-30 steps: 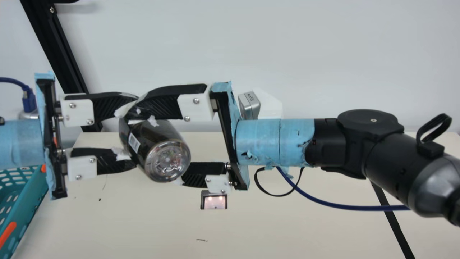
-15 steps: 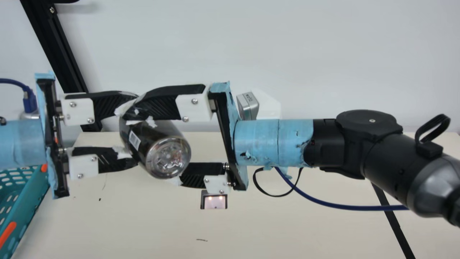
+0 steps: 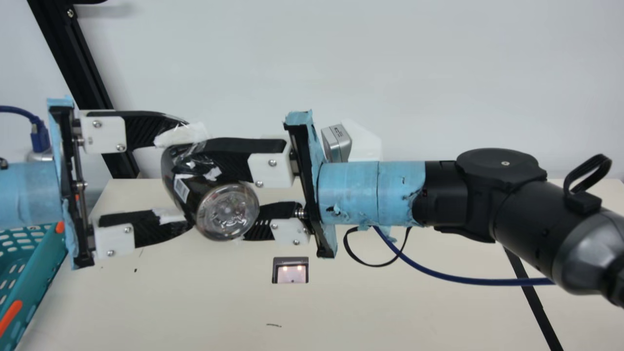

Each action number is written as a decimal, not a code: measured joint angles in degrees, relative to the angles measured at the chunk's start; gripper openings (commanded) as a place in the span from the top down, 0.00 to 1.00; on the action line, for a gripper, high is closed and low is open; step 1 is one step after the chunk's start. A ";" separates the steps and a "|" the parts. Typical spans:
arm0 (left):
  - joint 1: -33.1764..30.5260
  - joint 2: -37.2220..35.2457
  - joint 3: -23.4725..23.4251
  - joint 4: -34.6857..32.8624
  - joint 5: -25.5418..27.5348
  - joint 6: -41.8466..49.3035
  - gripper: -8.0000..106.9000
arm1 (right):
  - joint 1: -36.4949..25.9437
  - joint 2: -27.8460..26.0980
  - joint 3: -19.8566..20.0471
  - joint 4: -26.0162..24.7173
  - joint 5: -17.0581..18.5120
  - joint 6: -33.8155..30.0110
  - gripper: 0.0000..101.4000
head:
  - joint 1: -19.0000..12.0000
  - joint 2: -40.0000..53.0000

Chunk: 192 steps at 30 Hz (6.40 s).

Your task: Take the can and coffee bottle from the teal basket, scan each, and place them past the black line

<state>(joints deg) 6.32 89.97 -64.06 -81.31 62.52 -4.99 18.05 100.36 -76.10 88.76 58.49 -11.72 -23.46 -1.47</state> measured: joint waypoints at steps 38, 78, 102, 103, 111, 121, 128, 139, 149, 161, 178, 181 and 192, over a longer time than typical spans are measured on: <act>4.94 -1.50 -2.69 7.32 -14.36 1.28 0.15 | 2.83 -8.46 -1.45 -22.26 -17.47 8.78 1.00 | 0.00 0.00; 4.94 -1.50 -2.69 7.32 -14.36 1.28 0.15 | 17.19 -6.61 5.36 -81.84 -37.26 46.30 1.00 | 0.00 0.00; 4.94 -1.50 -2.69 7.32 -14.36 1.28 0.15 | 15.93 5.43 -1.54 -95.85 -32.22 47.03 1.00 | 0.00 0.00; 4.94 -1.50 -2.69 7.32 -14.36 1.28 0.15 | 15.72 6.01 -1.91 -96.00 -32.13 46.72 1.00 | 0.00 0.00; 4.94 -1.50 -2.69 7.32 -14.36 1.28 0.15 | 14.89 8.99 -4.19 -97.43 -31.46 46.32 1.00 | 0.00 0.00; 4.94 -1.50 -2.69 7.32 -14.36 1.28 0.15 | 14.71 10.52 -5.64 -101.00 -29.59 48.56 1.00 | 0.00 0.00; 4.94 -1.50 -2.69 7.32 -14.36 1.28 0.15 | 13.23 10.04 -4.68 -105.48 -28.16 51.85 1.00 | 0.00 0.00; 4.94 -1.50 -2.69 7.32 -14.36 1.28 0.15 | 6.77 3.48 2.58 -108.59 -26.26 53.22 1.00 | 0.00 0.00; 4.94 -1.50 -2.69 7.32 -14.36 1.28 0.15 | -1.81 -4.68 10.49 -110.62 -25.86 52.42 1.00 | 0.00 0.00; 4.94 -1.50 -2.69 7.32 -14.36 1.28 0.15 | -13.18 -13.68 20.32 -112.27 -28.39 52.16 1.00 | 0.00 0.00; 4.94 -1.50 -2.69 7.32 -14.36 1.28 0.15 | -33.37 -19.96 28.31 -106.17 -28.54 41.10 1.00 | 0.00 0.00; 4.94 -1.50 -2.69 7.32 -14.36 1.28 0.15 | -36.96 -20.14 28.79 -105.35 -28.55 38.63 1.00 | 0.00 -0.29; 4.94 -1.50 -2.69 7.32 -14.36 1.28 0.15 | -45.36 -20.58 29.43 -102.69 -29.17 32.59 1.00 | 0.00 -18.48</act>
<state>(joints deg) 11.27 88.47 -66.75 -73.99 48.16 -3.71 -27.32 79.79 -46.67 -13.93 29.32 20.87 -23.46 -19.94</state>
